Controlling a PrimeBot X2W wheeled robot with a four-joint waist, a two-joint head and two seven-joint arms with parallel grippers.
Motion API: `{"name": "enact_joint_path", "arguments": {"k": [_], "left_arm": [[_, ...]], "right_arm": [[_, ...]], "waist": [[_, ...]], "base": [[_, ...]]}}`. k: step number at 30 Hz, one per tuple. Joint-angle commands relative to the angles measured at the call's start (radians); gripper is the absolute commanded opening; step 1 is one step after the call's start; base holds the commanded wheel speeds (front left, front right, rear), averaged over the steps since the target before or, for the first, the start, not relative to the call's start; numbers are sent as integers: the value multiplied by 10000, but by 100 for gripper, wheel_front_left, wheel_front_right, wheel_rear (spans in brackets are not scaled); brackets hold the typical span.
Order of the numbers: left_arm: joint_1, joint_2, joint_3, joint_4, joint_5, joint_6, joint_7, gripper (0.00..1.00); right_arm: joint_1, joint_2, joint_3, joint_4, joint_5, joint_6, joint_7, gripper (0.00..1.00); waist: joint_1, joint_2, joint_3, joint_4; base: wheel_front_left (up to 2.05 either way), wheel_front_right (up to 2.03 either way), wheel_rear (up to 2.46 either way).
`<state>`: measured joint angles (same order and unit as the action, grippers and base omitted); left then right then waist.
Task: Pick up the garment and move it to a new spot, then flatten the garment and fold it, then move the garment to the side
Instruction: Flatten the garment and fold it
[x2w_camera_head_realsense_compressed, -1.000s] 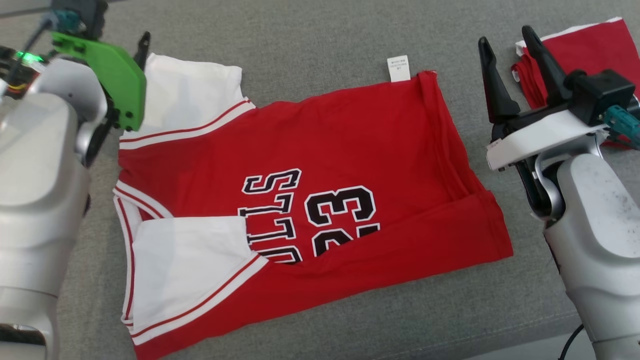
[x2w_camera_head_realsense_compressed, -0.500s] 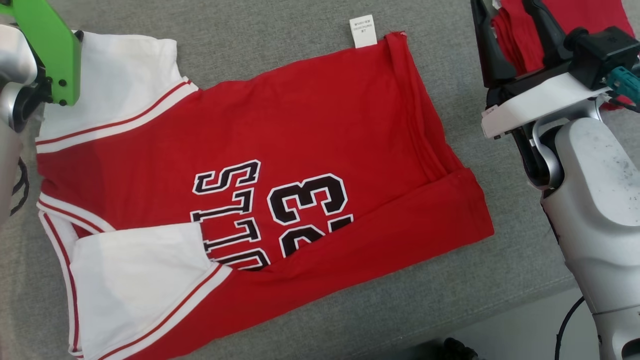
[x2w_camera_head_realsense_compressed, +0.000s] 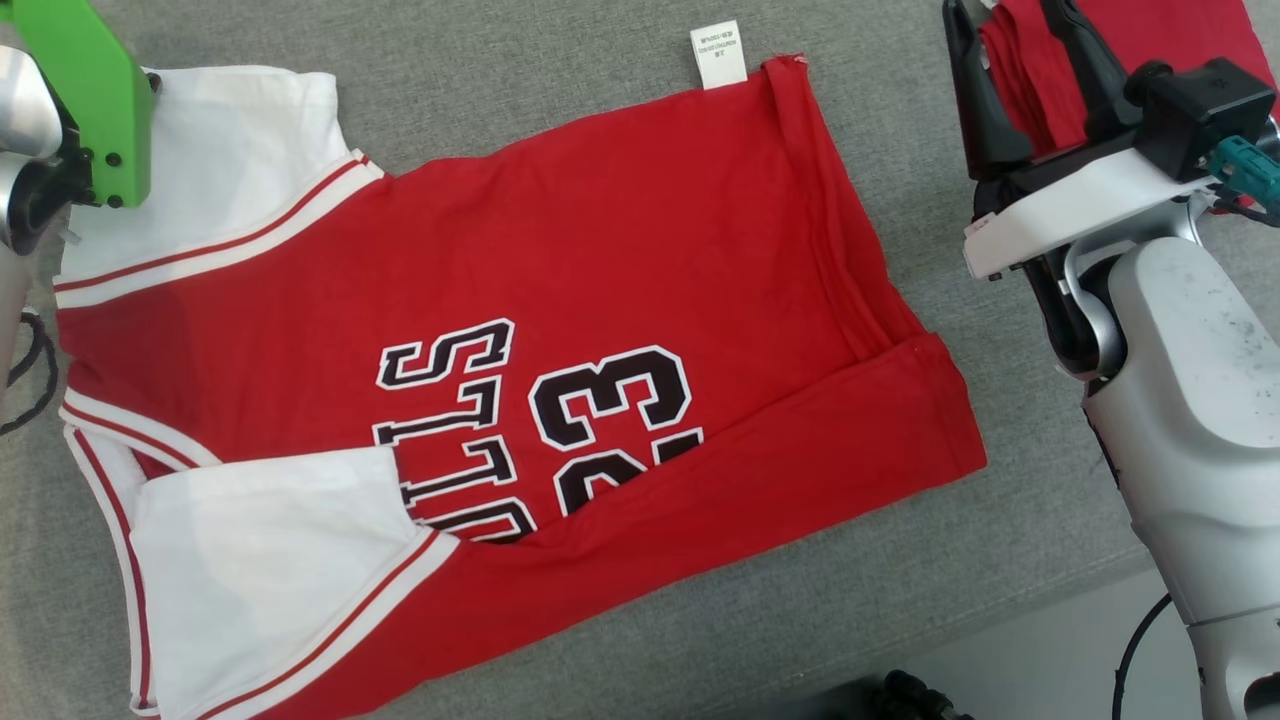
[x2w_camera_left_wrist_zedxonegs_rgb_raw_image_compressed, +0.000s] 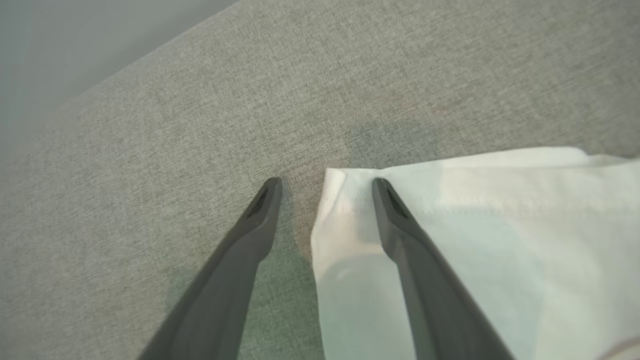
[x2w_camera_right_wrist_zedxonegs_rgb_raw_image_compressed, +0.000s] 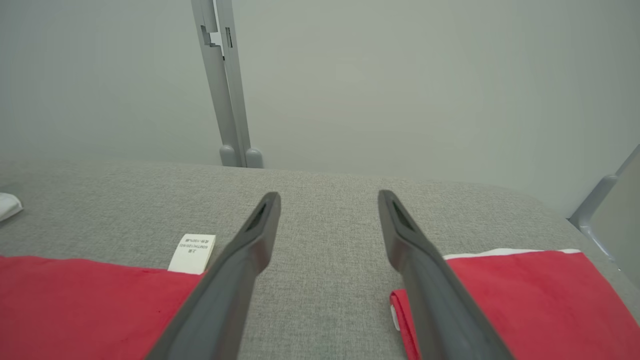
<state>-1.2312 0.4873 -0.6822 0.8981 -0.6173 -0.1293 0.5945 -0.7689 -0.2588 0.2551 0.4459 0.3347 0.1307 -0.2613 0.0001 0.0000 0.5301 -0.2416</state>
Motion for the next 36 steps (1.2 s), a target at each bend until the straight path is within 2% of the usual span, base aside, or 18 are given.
{"name": "enact_joint_path", "arguments": {"k": [1, 3, 7, 15, 20, 26, 36], "left_arm": [[153, -43, -94, 183, -100, -11, 128, 0], [189, -129, -111, 155, -261, -10, -2, 0], [109, -221, -19, 38, -351, 4, -921, 0], [259, -799, -227, -222, -259, 3, -2702, 0], [540, -923, -691, -912, -455, 1, -3205, 0], [946, -974, -1320, -1794, -647, 0, -3384, 0], [1178, -1102, -1830, -2556, -1037, 0, -3398, 0]], "right_arm": [[-155, -64, -21, 47, 48, -1, -35, 100], [-176, -113, -55, 127, 30, -1, -39, 100], [-229, -280, 34, 327, -3, -1, -40, 100], [-411, -992, 719, 844, 676, -1, 626, 100], [-621, -1851, 1930, 1108, 1541, -1, 1426, 100], [-986, -2962, 3633, 1518, 2663, -2, 2301, 100], [-1685, -3706, 5433, 2407, 4220, -2, 2703, 100]], "waist": [[-1, 0, -21, 55], [-1, 0, -71, 152], [-1, 0, -285, 475], [-1, 0, -898, 1587], [-1, 0, -1070, 2355], [-1, 0, -1081, 2961], [-1, 0, -811, 3230]], "base": [[0, 0, 0], [0, 0, 0], [0, 0, 0], [0, 0, 0], [0, 0, 0], [0, 0, 0], [0, 0, 0]]}}
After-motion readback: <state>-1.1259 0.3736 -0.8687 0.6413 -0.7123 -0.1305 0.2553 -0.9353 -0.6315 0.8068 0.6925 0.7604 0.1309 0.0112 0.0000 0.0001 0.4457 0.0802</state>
